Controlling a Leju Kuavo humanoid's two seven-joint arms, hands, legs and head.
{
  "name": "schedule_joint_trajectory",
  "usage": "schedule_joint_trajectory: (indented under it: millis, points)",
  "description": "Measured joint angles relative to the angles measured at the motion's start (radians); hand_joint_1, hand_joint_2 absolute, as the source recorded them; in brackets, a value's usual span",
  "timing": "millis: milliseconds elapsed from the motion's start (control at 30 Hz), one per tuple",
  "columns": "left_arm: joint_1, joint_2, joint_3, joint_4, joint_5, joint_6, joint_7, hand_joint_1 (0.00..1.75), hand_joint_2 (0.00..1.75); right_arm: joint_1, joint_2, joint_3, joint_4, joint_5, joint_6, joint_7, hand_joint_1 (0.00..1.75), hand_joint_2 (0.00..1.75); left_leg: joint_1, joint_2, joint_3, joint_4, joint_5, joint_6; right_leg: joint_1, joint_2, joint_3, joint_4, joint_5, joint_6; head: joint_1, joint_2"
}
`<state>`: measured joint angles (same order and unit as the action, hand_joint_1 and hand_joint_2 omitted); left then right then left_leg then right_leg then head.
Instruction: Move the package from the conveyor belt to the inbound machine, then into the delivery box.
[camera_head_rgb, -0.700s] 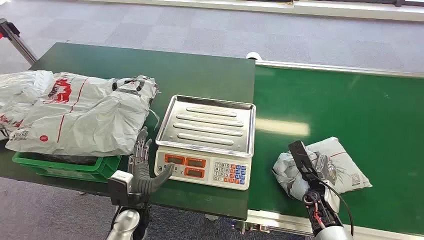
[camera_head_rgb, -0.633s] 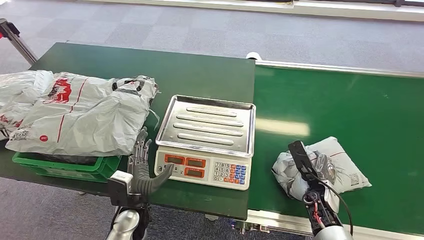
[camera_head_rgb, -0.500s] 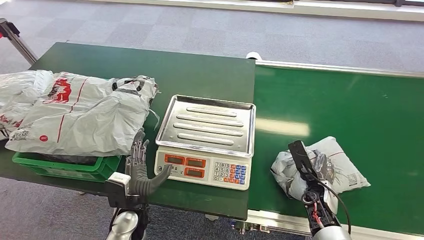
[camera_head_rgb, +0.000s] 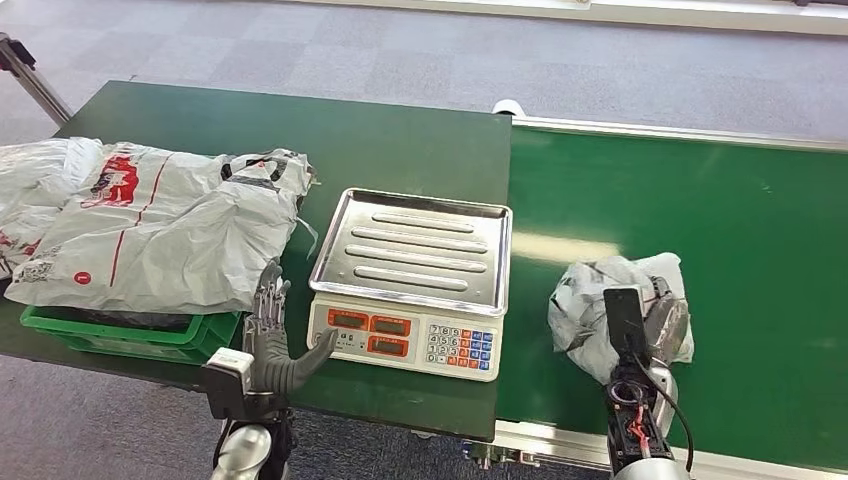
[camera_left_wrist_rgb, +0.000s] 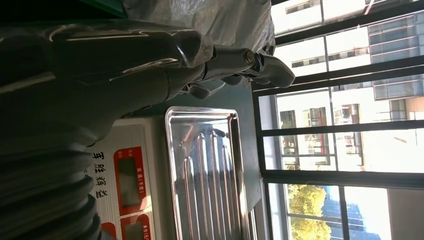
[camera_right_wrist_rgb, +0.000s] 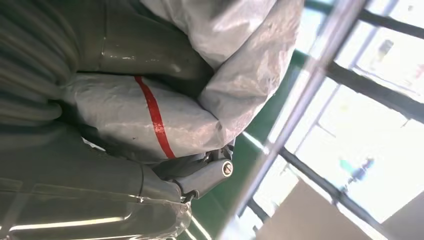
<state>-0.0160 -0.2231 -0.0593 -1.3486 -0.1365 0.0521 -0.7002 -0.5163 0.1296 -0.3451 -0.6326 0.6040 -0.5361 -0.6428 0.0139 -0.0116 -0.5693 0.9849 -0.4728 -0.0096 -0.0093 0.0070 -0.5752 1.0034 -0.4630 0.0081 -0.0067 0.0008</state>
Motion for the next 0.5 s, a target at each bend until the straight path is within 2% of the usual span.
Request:
schedule_joint_trajectory:
  millis: [67, 200, 333, 500]
  points:
    - [-0.01, -0.001, 0.0, 0.003, 0.002, -0.004, 0.0, 0.0, 1.75, 0.04, 0.022, 0.007, -0.118, -0.079, -0.053, -0.044, 1.75, 1.75, 0.0, -0.001, -0.001, 0.0, 0.0, 0.0, 0.0, 0.0, 0.0, 0.0, 0.0, 0.0, 0.0, 0.0]
    - [-0.034, -0.004, -0.001, 0.015, 0.003, -0.009, 0.0, 0.0, 1.75, 0.126, 0.052, 0.065, -0.377, -0.138, -0.104, -0.055, 1.75, 1.75, 0.0, 0.0, -0.002, 0.0, 0.0, 0.0, 0.0, 0.0, -0.002, 0.0, 0.0, 0.0, 0.0, 0.0]
    - [-0.053, -0.005, -0.005, 0.024, 0.017, -0.008, 0.0, 0.0, 1.75, 0.15, 0.073, 0.128, -0.554, -0.071, -0.106, -0.056, 1.75, 1.75, 0.0, 0.003, -0.002, 0.0, 0.0, 0.0, 0.0, 0.003, -0.002, 0.0, 0.0, 0.0, 0.0, 0.0]
    - [-0.064, -0.005, -0.017, 0.025, 0.035, -0.007, 0.0, 0.0, 1.75, 0.108, 0.092, 0.204, -0.64, 0.025, -0.106, -0.056, 1.75, 1.75, 0.0, 0.003, -0.001, 0.0, 0.0, 0.0, 0.0, 0.003, -0.002, 0.0, 0.0, 0.0, 0.0, 0.0]
